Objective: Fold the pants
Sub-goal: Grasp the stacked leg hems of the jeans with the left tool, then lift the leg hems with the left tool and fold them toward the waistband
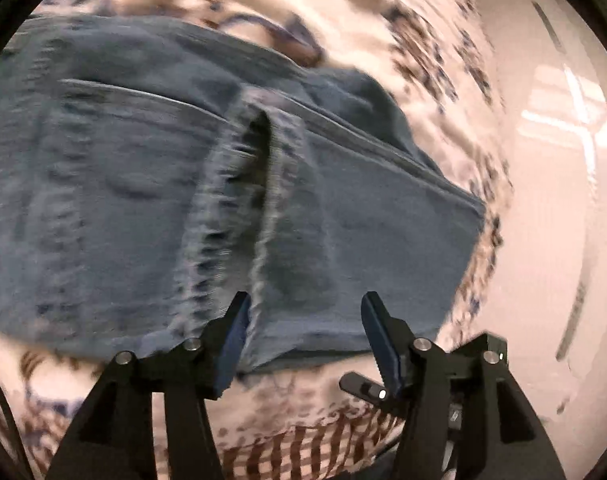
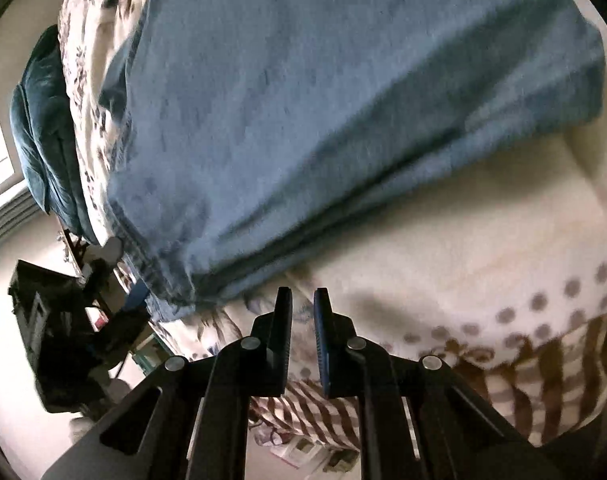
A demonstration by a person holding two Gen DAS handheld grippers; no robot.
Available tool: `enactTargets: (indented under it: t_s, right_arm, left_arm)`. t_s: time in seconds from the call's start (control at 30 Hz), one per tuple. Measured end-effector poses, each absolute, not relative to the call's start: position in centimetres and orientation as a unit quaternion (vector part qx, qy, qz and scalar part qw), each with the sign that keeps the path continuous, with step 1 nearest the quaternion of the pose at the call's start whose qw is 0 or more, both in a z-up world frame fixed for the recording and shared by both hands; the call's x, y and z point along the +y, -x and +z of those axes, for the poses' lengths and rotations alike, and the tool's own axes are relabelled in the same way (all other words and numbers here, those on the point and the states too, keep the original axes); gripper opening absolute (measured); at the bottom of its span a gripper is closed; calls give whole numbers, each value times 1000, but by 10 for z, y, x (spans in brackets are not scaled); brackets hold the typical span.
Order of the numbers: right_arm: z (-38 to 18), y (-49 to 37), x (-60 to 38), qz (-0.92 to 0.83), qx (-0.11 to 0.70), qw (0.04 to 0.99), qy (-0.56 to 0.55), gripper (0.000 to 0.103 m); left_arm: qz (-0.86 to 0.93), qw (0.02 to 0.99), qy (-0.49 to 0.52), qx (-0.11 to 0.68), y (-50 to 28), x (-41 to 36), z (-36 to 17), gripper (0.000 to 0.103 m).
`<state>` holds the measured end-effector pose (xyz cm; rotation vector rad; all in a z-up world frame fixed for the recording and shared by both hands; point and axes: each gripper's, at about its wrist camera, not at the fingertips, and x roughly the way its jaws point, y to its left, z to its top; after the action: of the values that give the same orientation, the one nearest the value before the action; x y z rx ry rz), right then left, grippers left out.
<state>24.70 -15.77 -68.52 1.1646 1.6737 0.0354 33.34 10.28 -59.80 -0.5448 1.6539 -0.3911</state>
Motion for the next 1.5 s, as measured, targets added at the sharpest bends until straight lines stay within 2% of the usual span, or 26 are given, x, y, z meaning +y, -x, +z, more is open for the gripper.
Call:
enactTargets:
  t_s: [0.13, 0.3, 0.4, 0.43, 0.67, 0.8, 0.9, 0.97, 1.1, 1.17, 1.23, 1.27, 1.33, 1.37, 1.4, 1.47, 1.5]
  right_arm:
    - [-684, -260, -175, 3, 693, 529, -490, 13]
    - [-678, -261, -206, -7, 691, 532, -489, 15]
    - [-683, -258, -215, -13, 691, 523, -499, 17]
    - [-682, -257, -218, -14, 691, 521, -501, 17]
    - [-677, -258, -207, 0, 691, 518, -504, 17]
    - [-660, -259, -194, 13, 692, 530, -491, 17]
    - [-635, -273, -180, 46, 676, 567, -468, 17]
    - [-628, -283, -170, 64, 669, 581, -458, 17]
    - [-650, -291, -177, -3, 688, 603, -404, 16]
    - [-666, -281, -193, -30, 691, 581, -429, 9]
    - [-667, -278, -202, -19, 688, 564, -457, 11]
    - [-660, -278, -203, -13, 689, 566, -453, 16]
    - [-639, -283, -202, -10, 700, 590, -402, 34]
    - [-626, -287, -199, -9, 704, 610, -363, 56]
    - [-616, -289, -196, -8, 705, 627, -331, 74]
    - [-596, -296, -185, -15, 711, 663, -234, 80]
    - [-589, -300, -179, -20, 712, 677, -186, 80]
  left_arm:
    - [-234, 572, 246, 747, -337, 77, -631, 56]
    - [-284, 527, 206, 774, -312, 70, -631, 52]
    - [-255, 516, 190, 795, -302, 87, -640, 33]
    - [-238, 521, 188, 798, -303, 95, -641, 30]
    - [-197, 560, 203, 778, -324, 100, -630, 30]
    - [-183, 578, 177, 775, -321, 87, -629, 30]
    - [-164, 598, 132, 773, -315, 69, -625, 24]
    - [-153, 605, 117, 772, -315, 63, -623, 24]
    - [-143, 609, 115, 772, -313, 55, -623, 24]
    - [-136, 608, 134, 770, -312, 55, -620, 24]
    - [-123, 622, 138, 761, -308, 60, -609, 24]
    - [-116, 638, 133, 750, -304, 59, -597, 24]
    - [-98, 677, 104, 722, -296, 58, -575, 30]
    - [-89, 694, 87, 709, -293, 60, -566, 31]
    - [-76, 721, 71, 685, -289, 63, -551, 36]
    - [-51, 753, 61, 653, -283, 75, -536, 65]
    - [-35, 770, 66, 634, -280, 90, -531, 94]
